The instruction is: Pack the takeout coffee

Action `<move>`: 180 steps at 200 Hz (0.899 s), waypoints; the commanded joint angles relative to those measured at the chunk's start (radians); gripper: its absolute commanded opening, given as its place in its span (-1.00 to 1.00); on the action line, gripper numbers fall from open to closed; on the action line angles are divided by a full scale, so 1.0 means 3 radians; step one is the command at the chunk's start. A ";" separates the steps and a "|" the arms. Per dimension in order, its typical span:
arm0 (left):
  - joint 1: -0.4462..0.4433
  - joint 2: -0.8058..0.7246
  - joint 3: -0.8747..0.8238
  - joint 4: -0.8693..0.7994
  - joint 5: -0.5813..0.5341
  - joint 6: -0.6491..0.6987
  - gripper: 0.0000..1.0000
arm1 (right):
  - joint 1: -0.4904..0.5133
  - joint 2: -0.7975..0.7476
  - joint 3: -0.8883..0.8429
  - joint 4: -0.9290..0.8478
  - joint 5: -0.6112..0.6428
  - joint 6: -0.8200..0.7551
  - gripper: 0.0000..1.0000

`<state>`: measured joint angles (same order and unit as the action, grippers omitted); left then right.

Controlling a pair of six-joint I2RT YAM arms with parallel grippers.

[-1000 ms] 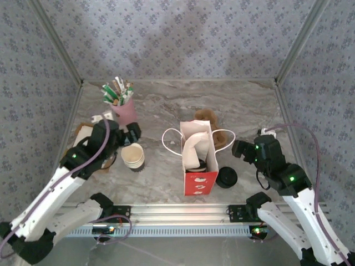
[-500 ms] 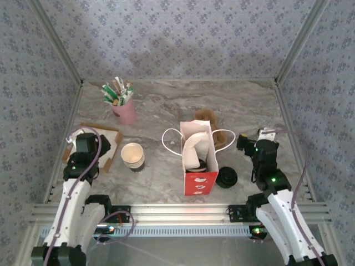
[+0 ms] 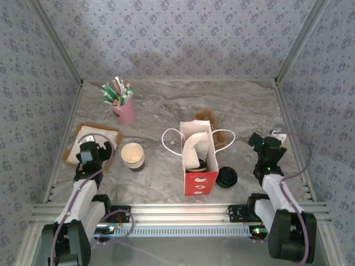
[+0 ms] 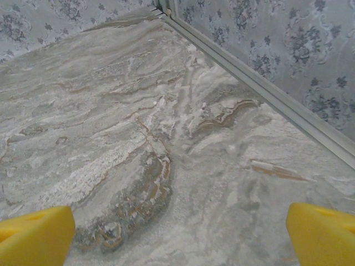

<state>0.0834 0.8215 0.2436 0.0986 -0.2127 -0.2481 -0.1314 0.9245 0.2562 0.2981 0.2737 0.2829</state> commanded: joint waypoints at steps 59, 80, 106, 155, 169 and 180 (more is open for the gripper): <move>0.0012 0.1113 0.0244 0.1354 0.0266 0.0311 0.99 | 0.0076 0.1059 0.0075 0.1274 0.0155 -0.0116 1.00; 0.0010 0.1312 0.0284 0.1590 0.0302 0.0315 0.99 | 0.0166 0.1120 0.0073 0.1437 0.0209 -0.0299 1.00; 0.0008 0.1515 0.0361 0.1760 0.0349 0.0341 0.99 | 0.0336 0.1377 0.0080 0.1825 0.0347 -0.0526 1.00; -0.0004 0.1725 0.0407 0.2032 0.0552 0.0442 0.99 | 0.0591 0.1689 0.0187 0.1995 0.0386 -0.0891 1.00; -0.0052 0.1888 0.0292 0.2461 0.0596 0.0534 0.99 | 0.0656 0.1742 0.0167 0.2107 0.0369 -0.0997 1.00; -0.0109 0.2035 0.0298 0.2624 0.0587 0.0598 0.99 | 0.0705 0.1778 0.0184 0.2120 0.0381 -0.1059 1.00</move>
<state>0.0772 1.3659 0.3351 0.6968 -0.0765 -0.1253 0.0547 1.4319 0.2852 0.8616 0.3580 0.0422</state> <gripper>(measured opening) 0.994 0.998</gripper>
